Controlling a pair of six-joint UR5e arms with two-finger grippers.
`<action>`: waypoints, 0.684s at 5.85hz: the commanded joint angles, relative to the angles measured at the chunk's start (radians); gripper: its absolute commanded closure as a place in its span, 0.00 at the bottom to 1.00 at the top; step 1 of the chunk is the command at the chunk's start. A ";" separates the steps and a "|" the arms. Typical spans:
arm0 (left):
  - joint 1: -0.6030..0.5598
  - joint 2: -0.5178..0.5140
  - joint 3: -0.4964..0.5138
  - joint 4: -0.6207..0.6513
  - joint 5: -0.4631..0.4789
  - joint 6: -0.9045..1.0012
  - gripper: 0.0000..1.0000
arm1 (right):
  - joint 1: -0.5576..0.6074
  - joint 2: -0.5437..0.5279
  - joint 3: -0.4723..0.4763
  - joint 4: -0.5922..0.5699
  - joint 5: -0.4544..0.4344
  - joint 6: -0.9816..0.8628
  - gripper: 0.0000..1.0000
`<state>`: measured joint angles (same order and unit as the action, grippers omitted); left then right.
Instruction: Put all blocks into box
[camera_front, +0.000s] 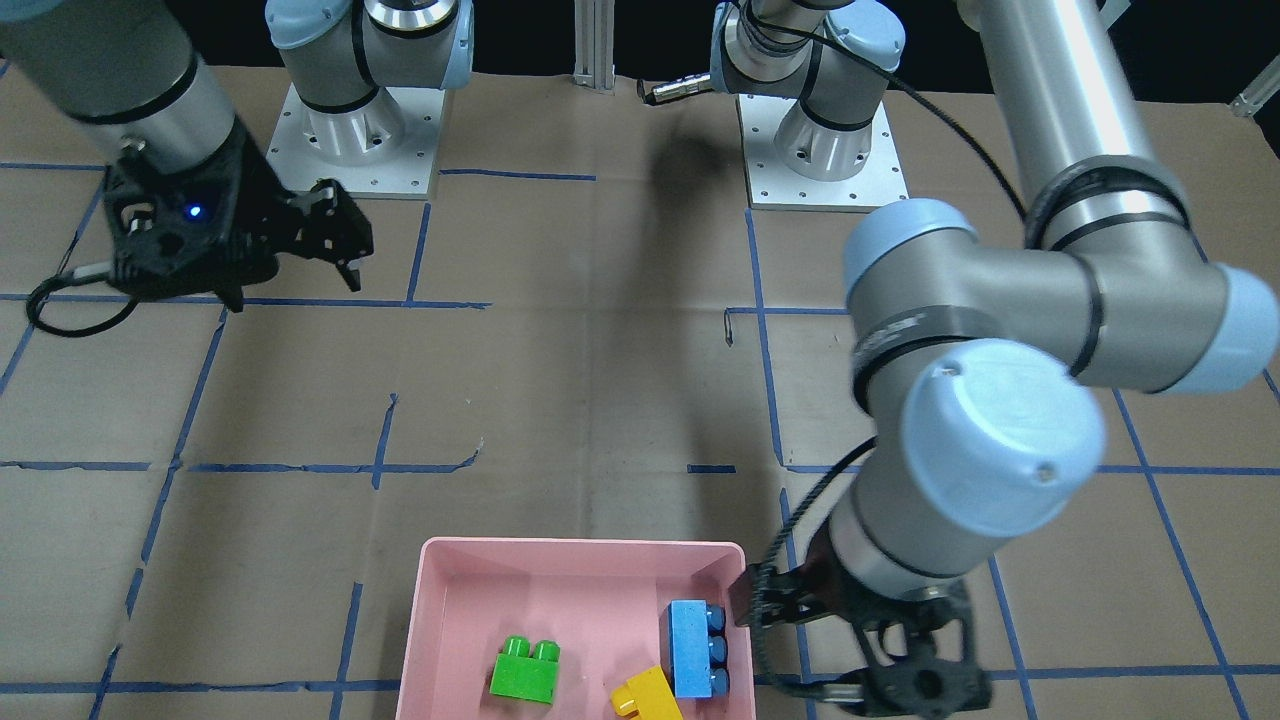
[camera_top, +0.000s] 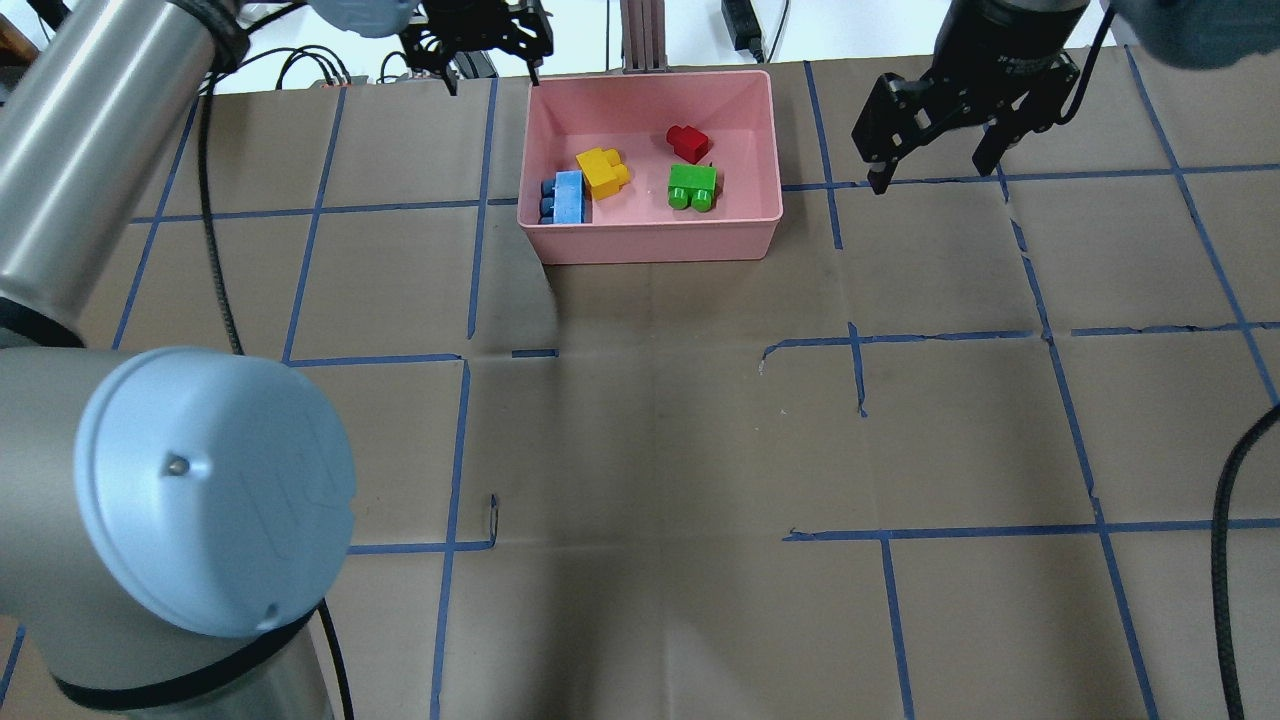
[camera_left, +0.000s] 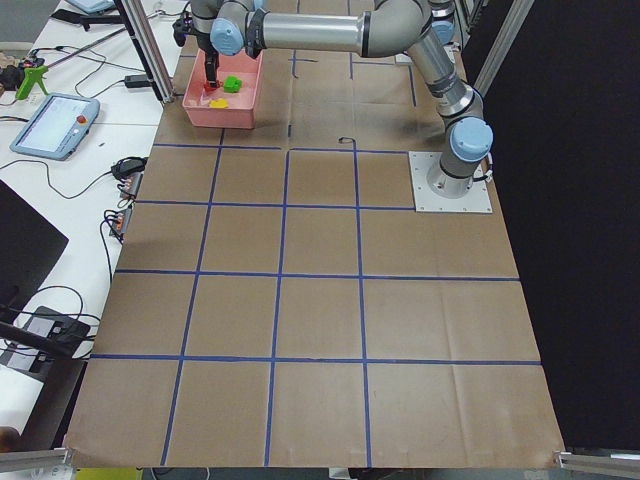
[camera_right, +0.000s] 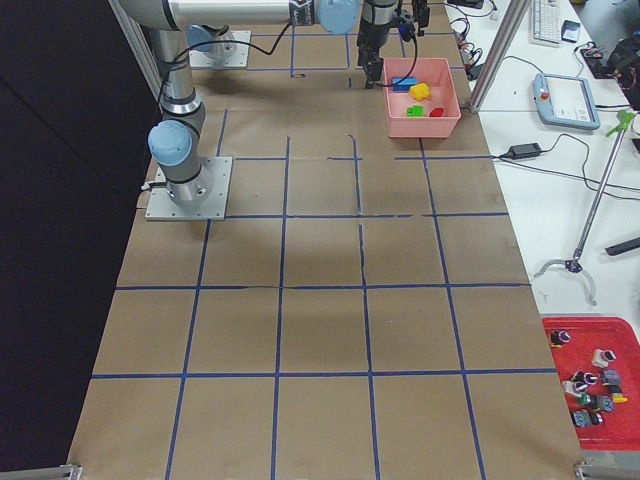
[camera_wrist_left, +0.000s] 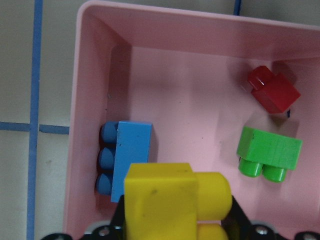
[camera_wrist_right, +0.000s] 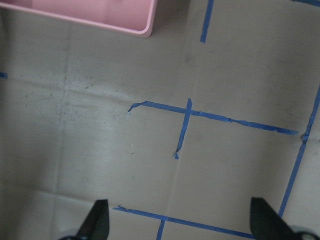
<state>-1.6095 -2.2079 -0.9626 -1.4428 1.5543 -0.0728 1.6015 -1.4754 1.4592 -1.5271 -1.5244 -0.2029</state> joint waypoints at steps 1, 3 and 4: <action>0.091 0.205 -0.191 -0.038 0.007 0.100 0.00 | 0.095 -0.032 0.064 -0.027 -0.005 0.089 0.00; 0.099 0.481 -0.475 -0.034 0.007 0.136 0.00 | 0.069 -0.098 0.217 -0.113 -0.002 0.071 0.00; 0.094 0.561 -0.551 -0.038 0.003 0.136 0.00 | 0.045 -0.105 0.220 -0.116 -0.007 0.069 0.00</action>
<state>-1.5131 -1.7383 -1.4260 -1.4779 1.5605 0.0610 1.6676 -1.5655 1.6578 -1.6240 -1.5279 -0.1310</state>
